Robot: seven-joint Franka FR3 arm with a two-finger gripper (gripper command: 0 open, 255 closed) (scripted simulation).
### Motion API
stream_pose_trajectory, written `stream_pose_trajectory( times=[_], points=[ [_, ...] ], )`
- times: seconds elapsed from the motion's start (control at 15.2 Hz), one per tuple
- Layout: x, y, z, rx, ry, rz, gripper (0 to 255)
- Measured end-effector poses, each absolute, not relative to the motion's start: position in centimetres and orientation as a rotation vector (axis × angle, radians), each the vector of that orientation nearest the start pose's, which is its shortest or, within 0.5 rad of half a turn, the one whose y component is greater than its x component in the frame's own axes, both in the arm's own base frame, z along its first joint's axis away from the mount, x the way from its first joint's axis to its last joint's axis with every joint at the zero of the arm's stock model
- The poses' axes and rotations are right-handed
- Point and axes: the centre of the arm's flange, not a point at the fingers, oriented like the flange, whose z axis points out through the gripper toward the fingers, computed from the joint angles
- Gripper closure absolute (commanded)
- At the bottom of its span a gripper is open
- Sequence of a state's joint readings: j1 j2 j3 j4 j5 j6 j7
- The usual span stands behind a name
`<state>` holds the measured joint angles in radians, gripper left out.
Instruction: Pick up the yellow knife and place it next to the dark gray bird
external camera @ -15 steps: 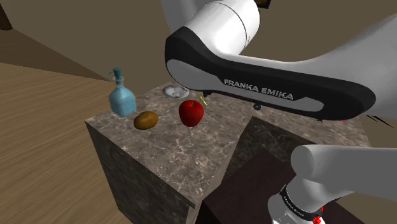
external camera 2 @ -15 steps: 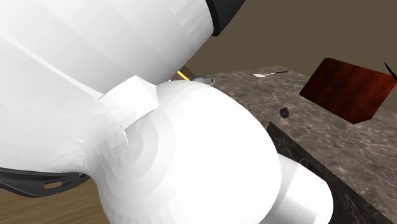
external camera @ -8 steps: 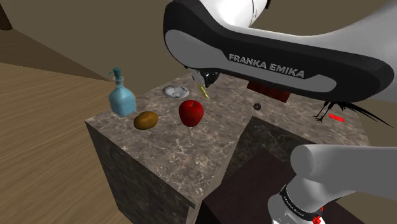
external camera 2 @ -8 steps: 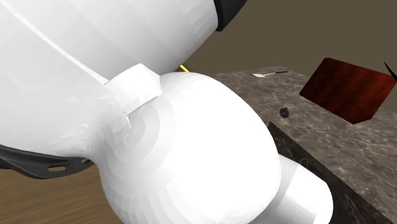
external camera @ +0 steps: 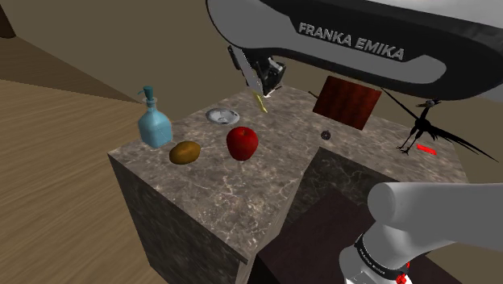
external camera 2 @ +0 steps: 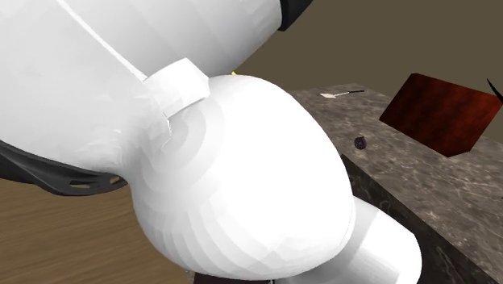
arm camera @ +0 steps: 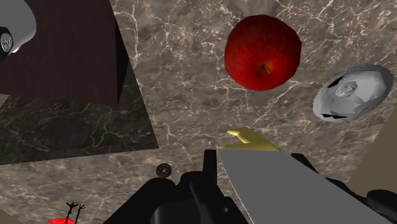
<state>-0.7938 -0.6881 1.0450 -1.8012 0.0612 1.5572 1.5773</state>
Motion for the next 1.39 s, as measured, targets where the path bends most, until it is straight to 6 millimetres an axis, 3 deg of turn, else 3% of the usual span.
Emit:
stream_pose_trajectory(
  times=[0.46, 0.53, 0.79, 1.39],
  points=[
    [39.4, 26.6, 67.9, -2.509, 2.103, -0.813, 255],
    [39.5, 25.9, 68.0, -2.509, 2.104, -0.813, 255],
    [40.6, 21.8, 68.4, -2.508, 2.104, -0.813, 255],
    [43.9, 9.9, 68.1, -2.509, 2.105, -0.811, 255]
  ],
)
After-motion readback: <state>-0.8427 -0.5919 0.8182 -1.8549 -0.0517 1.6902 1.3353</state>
